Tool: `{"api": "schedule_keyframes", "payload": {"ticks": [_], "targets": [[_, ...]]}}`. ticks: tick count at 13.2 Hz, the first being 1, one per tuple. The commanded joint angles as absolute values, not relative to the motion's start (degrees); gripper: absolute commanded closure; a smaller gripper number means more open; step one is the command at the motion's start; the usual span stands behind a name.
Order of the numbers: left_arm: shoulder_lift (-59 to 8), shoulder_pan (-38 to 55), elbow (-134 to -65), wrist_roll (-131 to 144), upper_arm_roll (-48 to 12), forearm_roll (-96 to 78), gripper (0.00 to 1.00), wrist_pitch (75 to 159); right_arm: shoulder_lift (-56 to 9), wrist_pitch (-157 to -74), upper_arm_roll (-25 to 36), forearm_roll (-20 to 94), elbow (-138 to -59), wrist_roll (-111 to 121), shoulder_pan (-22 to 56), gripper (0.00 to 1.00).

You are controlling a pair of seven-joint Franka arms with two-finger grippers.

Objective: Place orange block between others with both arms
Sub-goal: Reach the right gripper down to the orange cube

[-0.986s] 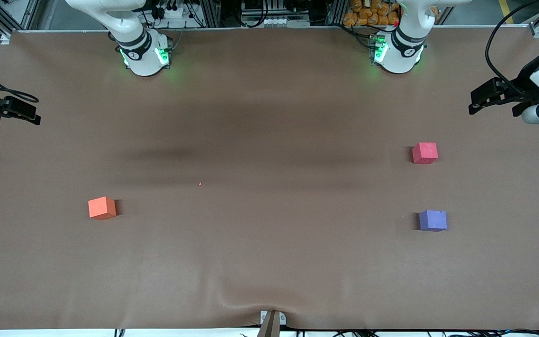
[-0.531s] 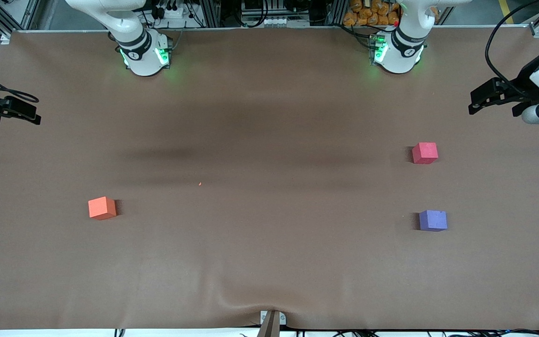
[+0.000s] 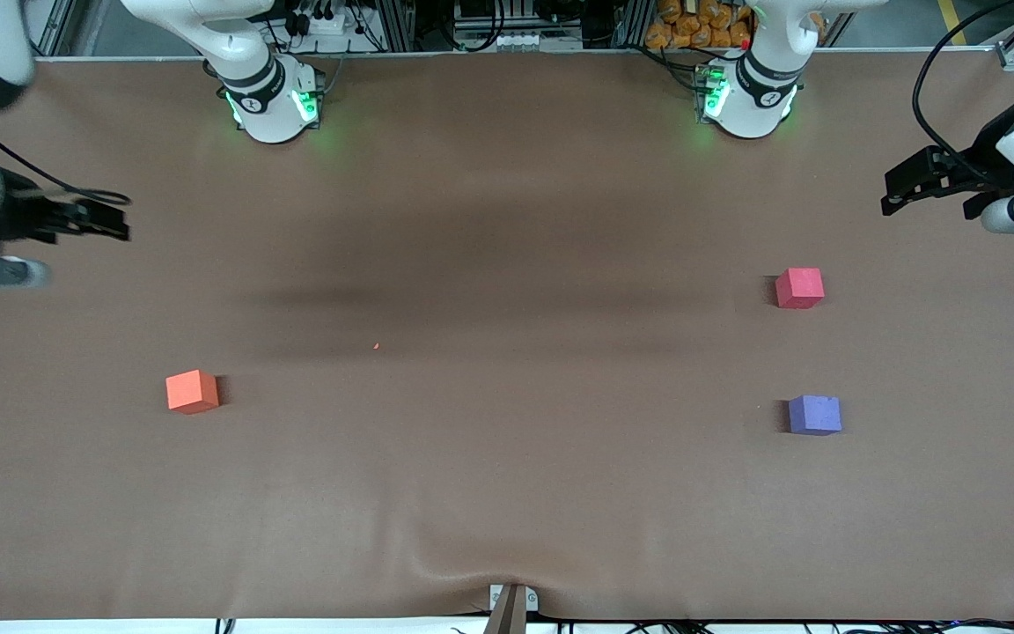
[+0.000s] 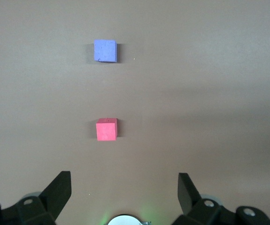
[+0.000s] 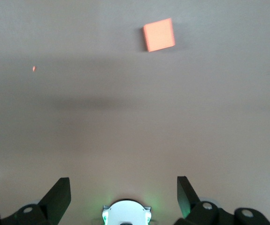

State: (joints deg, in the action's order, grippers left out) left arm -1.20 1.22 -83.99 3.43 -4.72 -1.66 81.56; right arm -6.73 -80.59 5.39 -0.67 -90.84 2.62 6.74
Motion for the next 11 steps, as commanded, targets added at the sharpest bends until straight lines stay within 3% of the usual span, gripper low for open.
{"api": "schedule_keyframes", "payload": {"ticks": [1,6,11], "targets": [[-1.4,0.8,-83.4,2.5,-5.1,-1.5,0.00,81.7,-13.4,-78.8,5.7,0.0,-89.5,2.6,9.8,0.00],[-1.4,0.8,-83.4,2.5,-5.1,-1.5,0.00,81.7,-27.0,-84.3,5.8,5.0,-89.4,2.7,9.1,0.00],[-1.4,0.8,-83.4,2.5,-5.1,-1.5,0.00,81.7,-33.5,-92.9,5.8,5.0,-89.2,4.9,5.5,0.00]]}}
